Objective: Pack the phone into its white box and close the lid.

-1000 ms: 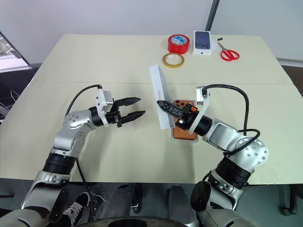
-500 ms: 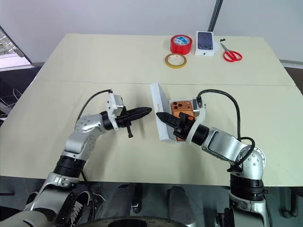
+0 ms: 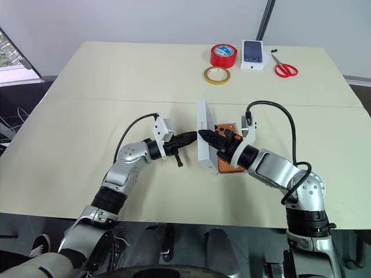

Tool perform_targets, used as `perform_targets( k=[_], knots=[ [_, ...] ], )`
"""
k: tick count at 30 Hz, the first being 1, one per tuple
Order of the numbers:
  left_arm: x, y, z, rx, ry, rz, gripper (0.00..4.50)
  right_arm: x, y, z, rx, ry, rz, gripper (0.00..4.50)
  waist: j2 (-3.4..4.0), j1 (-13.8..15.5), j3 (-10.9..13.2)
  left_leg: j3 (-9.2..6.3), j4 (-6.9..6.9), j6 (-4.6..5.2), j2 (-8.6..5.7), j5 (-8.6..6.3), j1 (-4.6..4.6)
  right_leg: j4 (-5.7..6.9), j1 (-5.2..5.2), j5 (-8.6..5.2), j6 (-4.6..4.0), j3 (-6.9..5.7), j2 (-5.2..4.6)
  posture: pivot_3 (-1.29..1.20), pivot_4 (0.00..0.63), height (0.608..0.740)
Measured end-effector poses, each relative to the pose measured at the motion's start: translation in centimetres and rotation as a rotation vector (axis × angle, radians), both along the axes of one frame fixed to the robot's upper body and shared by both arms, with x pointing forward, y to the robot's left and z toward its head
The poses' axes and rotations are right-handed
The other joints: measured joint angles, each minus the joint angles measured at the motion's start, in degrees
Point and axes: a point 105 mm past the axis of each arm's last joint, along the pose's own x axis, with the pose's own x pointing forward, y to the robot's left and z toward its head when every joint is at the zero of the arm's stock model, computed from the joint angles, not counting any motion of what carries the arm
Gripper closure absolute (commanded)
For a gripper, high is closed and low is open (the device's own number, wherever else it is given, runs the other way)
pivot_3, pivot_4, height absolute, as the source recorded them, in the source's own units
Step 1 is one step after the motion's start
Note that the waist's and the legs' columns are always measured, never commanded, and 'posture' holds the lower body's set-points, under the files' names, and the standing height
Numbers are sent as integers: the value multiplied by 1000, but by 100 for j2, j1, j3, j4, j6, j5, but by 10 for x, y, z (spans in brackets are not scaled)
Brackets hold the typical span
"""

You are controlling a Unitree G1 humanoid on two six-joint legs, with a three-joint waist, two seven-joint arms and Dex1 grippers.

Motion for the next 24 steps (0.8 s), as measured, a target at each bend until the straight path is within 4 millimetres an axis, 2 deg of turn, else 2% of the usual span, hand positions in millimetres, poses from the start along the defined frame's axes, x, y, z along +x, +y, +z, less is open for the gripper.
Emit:
perform_targets(
  k=[5, 9, 13, 16, 22, 24],
  knots=[
    [1, -8, 1, -13, 6, -11, 4500, 4, -11, -10, -51, 23, -23, 60, 0, -7, 0, 0, 1, 1, 1, -1, -6, -1, -4, 0, 0, 0, 0, 0, 150, 740],
    [1, -19, -3, -5, 18, -31, 4500, 3, -20, -8, -94, -7, 0, 60, 2, -3, 2, 0, 3, 3, 1, -2, -12, -2, -9, 0, 0, -1, 0, 0, 150, 740],
    [2, -30, 3, -22, 11, -54, 4500, 2, -50, 4, -247, -92, 10, 60, 1, 71, 2, 1, 11, 10, 1, -6, -20, -10, -9, 0, 0, -2, 1, 0, 150, 740],
    [2, -33, 6, -32, -1, -61, 4500, 5, -67, 7, -286, -117, -8, 60, -1, 95, 3, 1, 11, 10, 2, -6, -20, -11, -9, 0, 0, -1, 1, 0, 150, 740],
    [0, -39, 5, -35, 2, -79, 4500, 5, -76, 9, -361, -190, 21, 60, -1, 98, 2, 0, 11, 10, 3, -7, -20, -12, -9, 0, 0, -1, 0, 0, 150, 740],
    [-1, -39, 4, -34, 1, -82, 4500, 2, -85, 9, -412, -217, 40, 60, 0, 115, 2, 0, 12, 10, 2, -7, -20, -17, -5, 0, 0, -3, -2, 0, 150, 740]
  ],
)
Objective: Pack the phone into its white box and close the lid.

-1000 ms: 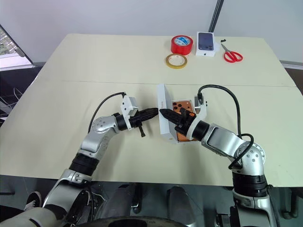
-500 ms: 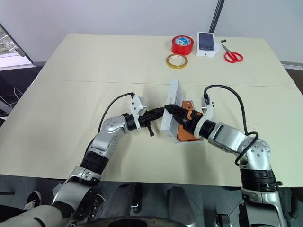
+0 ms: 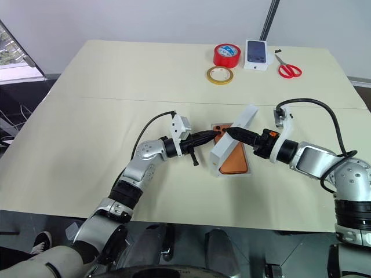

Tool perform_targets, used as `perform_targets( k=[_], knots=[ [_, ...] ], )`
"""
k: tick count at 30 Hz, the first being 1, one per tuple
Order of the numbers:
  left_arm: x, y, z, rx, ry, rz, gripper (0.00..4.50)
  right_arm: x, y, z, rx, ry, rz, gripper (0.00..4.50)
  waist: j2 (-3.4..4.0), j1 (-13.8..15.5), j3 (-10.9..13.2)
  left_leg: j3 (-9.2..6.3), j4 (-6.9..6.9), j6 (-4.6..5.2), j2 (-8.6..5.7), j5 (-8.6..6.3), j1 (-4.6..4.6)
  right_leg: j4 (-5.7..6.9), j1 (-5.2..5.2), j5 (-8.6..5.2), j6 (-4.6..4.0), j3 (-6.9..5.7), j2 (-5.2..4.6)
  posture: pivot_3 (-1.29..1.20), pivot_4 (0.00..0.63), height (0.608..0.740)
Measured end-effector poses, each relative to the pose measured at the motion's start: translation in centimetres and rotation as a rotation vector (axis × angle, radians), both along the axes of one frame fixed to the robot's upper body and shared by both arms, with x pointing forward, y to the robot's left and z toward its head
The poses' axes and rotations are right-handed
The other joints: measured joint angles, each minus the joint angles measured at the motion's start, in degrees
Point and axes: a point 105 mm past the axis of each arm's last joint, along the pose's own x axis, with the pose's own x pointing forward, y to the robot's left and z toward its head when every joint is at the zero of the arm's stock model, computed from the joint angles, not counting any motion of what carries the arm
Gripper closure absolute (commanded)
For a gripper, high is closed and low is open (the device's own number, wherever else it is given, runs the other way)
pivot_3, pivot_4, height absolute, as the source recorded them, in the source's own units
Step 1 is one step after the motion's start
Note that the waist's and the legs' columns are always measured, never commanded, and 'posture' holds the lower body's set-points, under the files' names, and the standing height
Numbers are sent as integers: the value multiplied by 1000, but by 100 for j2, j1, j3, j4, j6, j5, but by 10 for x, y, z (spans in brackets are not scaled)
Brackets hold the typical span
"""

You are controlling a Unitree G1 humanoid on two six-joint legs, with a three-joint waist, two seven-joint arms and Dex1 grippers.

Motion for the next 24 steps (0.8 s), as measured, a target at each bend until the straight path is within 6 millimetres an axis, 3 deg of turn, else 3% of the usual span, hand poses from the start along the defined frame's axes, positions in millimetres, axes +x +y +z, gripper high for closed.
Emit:
perform_targets(
  k=[14, 15, 18, 20, 24],
  knots=[
    [-1, 2, -1, 1, 2, -4, 4500, -15, -34, 4, -304, -170, 139, 60, -31, -13, -28, -8, -8, 6, 6, -10, 30, -63, 51, 5, -9, -7, -7, 0, 150, 740],
    [-1, 2, -1, 2, 2, -2, 4500, -15, -38, 1, -346, -165, 137, 60, -45, -13, -37, -8, -10, 6, 7, -10, 30, -64, 52, 5, -10, -8, -7, 0, 150, 740],
    [-2, 5, 0, -3, -6, 2, 4500, -23, -54, -48, -457, -9, 125, 60, -45, -15, -35, -5, -11, 5, 6, -10, 9, -68, 29, 6, -17, -5, -16, 0, 150, 740],
    [-1, 8, -1, 2, -5, 10, 4500, -24, -56, -58, -507, 9, 138, 60, -5, -59, -36, 10, -10, 9, 1, -12, 2, -65, 16, 10, -9, 6, -19, 0, 150, 740],
    [-1, 9, -2, 4, 4, 13, 4500, -16, -52, -57, -504, -25, 129, 60, -10, -59, -32, 4, -8, 9, 3, -11, 2, -60, 16, 15, -2, 2, -12, 0, 150, 740]
  ],
)
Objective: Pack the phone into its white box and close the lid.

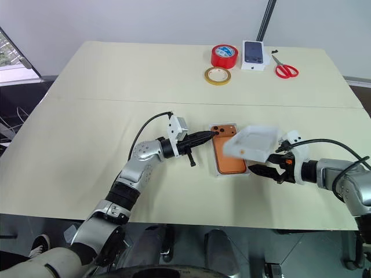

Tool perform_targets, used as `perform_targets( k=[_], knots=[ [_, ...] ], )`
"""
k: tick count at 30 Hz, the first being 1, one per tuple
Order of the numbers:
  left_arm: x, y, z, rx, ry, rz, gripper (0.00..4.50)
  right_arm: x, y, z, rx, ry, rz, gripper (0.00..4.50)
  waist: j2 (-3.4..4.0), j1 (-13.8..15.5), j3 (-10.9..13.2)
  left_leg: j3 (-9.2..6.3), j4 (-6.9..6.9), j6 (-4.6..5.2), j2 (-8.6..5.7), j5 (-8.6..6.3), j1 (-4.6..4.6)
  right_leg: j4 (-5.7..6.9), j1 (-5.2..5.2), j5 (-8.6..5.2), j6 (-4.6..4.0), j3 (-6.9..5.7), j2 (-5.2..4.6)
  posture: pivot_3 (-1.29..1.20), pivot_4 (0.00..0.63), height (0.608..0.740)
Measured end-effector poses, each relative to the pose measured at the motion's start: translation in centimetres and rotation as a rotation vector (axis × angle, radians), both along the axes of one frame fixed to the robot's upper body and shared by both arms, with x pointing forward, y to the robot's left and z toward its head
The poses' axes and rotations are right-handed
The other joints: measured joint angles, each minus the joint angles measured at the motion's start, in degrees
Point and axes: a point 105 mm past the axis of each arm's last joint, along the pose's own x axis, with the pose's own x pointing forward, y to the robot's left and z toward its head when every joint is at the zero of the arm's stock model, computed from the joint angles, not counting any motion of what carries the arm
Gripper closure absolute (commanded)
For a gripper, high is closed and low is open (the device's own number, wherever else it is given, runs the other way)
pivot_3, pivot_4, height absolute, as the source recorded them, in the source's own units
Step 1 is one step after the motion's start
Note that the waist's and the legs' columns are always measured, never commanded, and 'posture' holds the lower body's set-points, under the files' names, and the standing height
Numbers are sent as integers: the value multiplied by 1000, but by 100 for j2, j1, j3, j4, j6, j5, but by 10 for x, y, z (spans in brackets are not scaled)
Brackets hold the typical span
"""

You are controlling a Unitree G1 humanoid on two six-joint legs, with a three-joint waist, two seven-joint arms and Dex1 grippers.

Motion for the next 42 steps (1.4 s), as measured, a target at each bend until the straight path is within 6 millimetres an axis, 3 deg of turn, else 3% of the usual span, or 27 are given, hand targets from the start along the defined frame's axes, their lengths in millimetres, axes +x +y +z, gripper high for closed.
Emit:
perform_targets(
  k=[6, 16, 21, 28, 36, 42],
  knots=[
    [1, 5, -1, -14, 23, 18, 4500, 6, 11, 2, 42, -23, 6, 60, 6, 43, 3, 0, -1, 0, -1, 0, -17, -2, -16, 1, 1, 0, -1, 0, 150, 740],
    [6, 21, 0, -27, 89, 40, 4500, -2, 6, 6, 22, -27, 78, 60, 9, 55, 3, -1, 10, -1, -6, 1, -58, 3, -56, 10, 17, -3, -1, 0, 150, 740],
    [14, 49, 5, -28, 126, 89, 4500, -10, -5, 30, 22, -67, 114, 60, 19, 28, 7, -2, 11, -2, -4, 2, -57, 7, -57, 10, 17, -2, 5, 0, 150, 740],
    [18, 64, 7, -25, 136, 126, 4500, 15, -4, 66, 55, -202, 39, 60, 19, 44, 9, -5, 18, -7, -4, 6, -55, 13, -56, 14, 13, -1, 4, 0, 150, 740],
    [19, 60, 9, -41, 131, 140, 4500, 45, -20, 58, 74, -162, -236, 60, 23, 51, 8, -5, 14, -9, -8, 7, -63, 10, -64, 15, 14, -2, 1, 0, 150, 740],
    [18, 58, 8, -46, 133, 139, 4500, 38, 1, 46, 116, -108, -168, 60, 26, 38, 8, -4, 15, -9, -7, 8, -61, 19, -65, 15, 15, -2, 6, 0, 150, 740]
  ],
)
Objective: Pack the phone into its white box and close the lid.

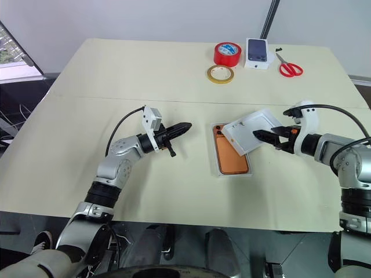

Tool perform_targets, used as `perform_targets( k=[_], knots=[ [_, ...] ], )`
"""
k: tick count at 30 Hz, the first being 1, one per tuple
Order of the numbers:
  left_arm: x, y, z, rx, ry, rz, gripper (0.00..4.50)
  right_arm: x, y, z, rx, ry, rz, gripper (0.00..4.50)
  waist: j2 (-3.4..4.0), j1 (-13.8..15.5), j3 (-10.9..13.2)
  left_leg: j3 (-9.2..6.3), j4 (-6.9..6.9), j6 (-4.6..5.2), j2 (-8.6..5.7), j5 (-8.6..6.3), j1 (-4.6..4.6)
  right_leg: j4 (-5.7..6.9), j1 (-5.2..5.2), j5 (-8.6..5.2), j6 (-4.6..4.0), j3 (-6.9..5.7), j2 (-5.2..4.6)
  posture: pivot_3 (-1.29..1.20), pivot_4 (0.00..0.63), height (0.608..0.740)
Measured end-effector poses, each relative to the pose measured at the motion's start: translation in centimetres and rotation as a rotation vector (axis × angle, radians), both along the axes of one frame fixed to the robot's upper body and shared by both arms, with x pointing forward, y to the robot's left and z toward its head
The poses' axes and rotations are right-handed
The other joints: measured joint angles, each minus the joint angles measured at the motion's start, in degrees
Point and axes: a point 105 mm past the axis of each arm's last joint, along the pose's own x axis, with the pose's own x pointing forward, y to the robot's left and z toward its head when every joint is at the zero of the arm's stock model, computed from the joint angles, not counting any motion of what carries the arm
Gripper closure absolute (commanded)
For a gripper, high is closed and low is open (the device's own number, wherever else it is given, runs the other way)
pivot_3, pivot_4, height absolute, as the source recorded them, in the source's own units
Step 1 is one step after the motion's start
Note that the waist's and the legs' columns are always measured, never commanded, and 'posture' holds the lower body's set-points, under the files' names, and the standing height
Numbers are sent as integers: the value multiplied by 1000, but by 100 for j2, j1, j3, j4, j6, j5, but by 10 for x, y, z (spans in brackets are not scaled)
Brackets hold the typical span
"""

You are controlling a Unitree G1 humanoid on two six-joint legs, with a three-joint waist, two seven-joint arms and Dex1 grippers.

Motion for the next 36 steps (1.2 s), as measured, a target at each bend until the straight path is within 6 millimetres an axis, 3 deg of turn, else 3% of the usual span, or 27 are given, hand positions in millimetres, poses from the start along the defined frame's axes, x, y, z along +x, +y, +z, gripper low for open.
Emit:
perform_targets(
  k=[3, 7, 11, 20, 26, 31, 36],
  knots=[
    [0, -1, -1, -2, 2, 1, 4500, -11, 11, -7, -40, 21, 90, 60, 1, 4, 0, 0, 3, 0, 0, 0, 1, 2, 2, 0, 0, 0, 0, 0, 150, 740],
    [1, 0, -1, -2, 4, 9, 4500, -25, 1, -21, -205, 70, 176, 60, 1, 7, -1, 0, 12, 1, -2, 0, 1, 2, 7, 1, 1, 0, -1, 0, 150, 740],
    [1, 0, -1, 1, 4, 10, 4500, -32, -20, -22, -324, 103, 211, 60, 2, 3, 0, 0, 10, 1, -2, 0, 2, 3, 4, 2, 3, 0, 1, 0, 150, 740],
    [1, -1, -1, -2, 3, 14, 4500, -12, -41, -2, -392, 11, 193, 60, 5, 8, 0, 0, 10, -2, 0, 2, 4, 8, 3, 2, 4, 1, 6, 0, 150, 740],
    [1, -2, -1, -6, 3, 13, 4500, 7, -35, 13, -371, -83, 167, 60, 6, 12, 0, 0, 8, -6, 0, 4, 4, 9, 1, 2, 4, 0, 6, 0, 150, 740],
    [1, -2, -1, -1, 3, 17, 4500, 14, -21, 18, -200, -56, 115, 60, 7, 6, 0, 0, 10, -8, 0, 5, 3, 10, 2, 2, 4, 1, 5, 0, 150, 740],
    [-1, 7, -1, 6, -6, 30, 4500, 16, -46, 23, -139, 37, -163, 60, 7, 15, -1, -1, 7, -9, 0, 5, 1, 9, -1, 2, 3, 1, -1, 0, 150, 740]
  ],
)
